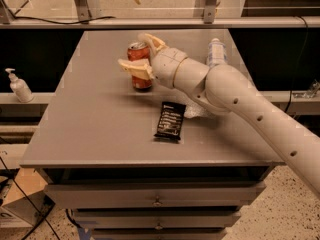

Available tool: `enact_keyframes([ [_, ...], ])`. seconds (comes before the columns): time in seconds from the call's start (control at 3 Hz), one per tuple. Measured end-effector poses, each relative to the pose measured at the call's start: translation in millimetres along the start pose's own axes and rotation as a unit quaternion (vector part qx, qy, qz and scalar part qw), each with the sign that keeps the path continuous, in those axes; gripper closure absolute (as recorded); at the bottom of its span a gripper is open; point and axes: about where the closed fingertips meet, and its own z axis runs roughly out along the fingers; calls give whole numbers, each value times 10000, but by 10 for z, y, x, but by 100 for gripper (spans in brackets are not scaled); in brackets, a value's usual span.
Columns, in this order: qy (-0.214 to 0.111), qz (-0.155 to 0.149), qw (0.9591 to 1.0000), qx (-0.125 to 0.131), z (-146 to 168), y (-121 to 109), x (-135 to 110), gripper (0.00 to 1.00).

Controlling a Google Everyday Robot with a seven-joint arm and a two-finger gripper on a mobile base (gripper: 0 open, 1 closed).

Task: Place coke can upright

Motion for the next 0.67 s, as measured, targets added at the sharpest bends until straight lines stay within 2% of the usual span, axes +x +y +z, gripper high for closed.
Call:
enact_keyframes([
  [0.33, -7, -1, 10000, -15, 14, 15, -9, 0],
  [0.67, -8, -1, 10000, -16, 15, 16, -10, 0],
])
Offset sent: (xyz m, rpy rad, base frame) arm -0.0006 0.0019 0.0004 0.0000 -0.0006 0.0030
